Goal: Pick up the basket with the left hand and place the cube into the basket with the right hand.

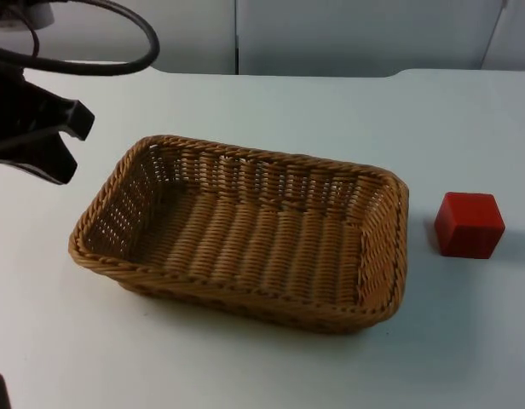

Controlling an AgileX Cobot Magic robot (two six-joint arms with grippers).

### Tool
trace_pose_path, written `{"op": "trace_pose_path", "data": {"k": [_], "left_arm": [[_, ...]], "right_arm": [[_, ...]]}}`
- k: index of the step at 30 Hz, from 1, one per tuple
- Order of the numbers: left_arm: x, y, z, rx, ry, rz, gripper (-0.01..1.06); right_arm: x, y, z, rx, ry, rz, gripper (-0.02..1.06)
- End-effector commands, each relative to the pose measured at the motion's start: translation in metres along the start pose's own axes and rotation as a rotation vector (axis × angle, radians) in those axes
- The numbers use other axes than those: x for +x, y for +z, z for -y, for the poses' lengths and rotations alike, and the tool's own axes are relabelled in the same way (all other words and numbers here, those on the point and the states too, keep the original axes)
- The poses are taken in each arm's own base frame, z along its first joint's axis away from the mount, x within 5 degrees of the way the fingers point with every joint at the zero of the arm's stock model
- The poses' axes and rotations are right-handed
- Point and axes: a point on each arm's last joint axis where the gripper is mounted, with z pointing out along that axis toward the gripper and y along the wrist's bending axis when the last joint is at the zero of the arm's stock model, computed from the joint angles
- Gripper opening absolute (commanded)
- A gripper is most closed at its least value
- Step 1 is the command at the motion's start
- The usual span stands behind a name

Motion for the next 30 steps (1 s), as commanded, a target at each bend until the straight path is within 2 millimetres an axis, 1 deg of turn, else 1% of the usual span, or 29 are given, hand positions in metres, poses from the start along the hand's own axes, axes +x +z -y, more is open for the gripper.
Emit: {"op": "trace_pose_path", "data": {"k": [1, 4, 5, 6, 9, 10, 13, 14, 17, 18, 21, 25, 30], "left_arm": [[-0.005, 0.002, 0.009, 0.015, 0.018, 0.015, 0.01], [-0.009, 0.008, 0.027, 0.030, 0.058, 0.021, 0.01], [-0.009, 0.008, 0.027, 0.030, 0.058, 0.021, 0.01], [-0.011, 0.011, 0.032, 0.035, 0.069, 0.026, 0.01], [-0.015, 0.023, 0.046, 0.036, 0.054, 0.050, 0.01], [-0.015, 0.023, 0.046, 0.036, 0.054, 0.050, 0.01], [-0.020, 0.040, 0.046, 0.020, -0.025, 0.045, 0.01], [-0.020, 0.040, 0.046, 0.020, -0.025, 0.045, 0.01], [-0.024, 0.053, 0.042, 0.010, -0.068, 0.010, 0.01], [-0.024, 0.053, 0.042, 0.010, -0.068, 0.010, 0.01], [-0.030, 0.061, 0.036, -0.035, -0.088, -0.007, 0.01], [-0.036, 0.063, 0.030, -0.104, -0.109, -0.010, 0.01], [-0.043, 0.059, 0.025, -0.171, -0.098, -0.003, 0.01]], "right_arm": [[0.000, 0.001, -0.001, -0.007, -0.005, 0.003, 0.00], [0.000, 0.001, -0.001, -0.007, -0.005, 0.003, 0.00], [0.000, 0.001, -0.001, -0.007, -0.005, 0.003, 0.00], [0.000, 0.001, -0.001, -0.007, -0.005, 0.003, 0.00], [0.000, 0.001, -0.001, -0.007, -0.005, 0.003, 0.00], [0.000, 0.001, -0.001, -0.007, -0.005, 0.003, 0.00], [0.000, 0.001, -0.001, -0.007, -0.005, 0.003, 0.00], [0.000, 0.001, -0.001, -0.007, -0.005, 0.003, 0.00], [0.000, 0.001, -0.001, -0.007, -0.005, 0.003, 0.00], [0.000, 0.001, -0.001, -0.007, -0.005, 0.003, 0.00], [0.000, 0.001, -0.001, -0.007, -0.005, 0.003, 0.00], [0.000, 0.001, -0.001, -0.007, -0.005, 0.003, 0.00], [0.000, 0.001, -0.001, -0.007, -0.005, 0.003, 0.00]]}}
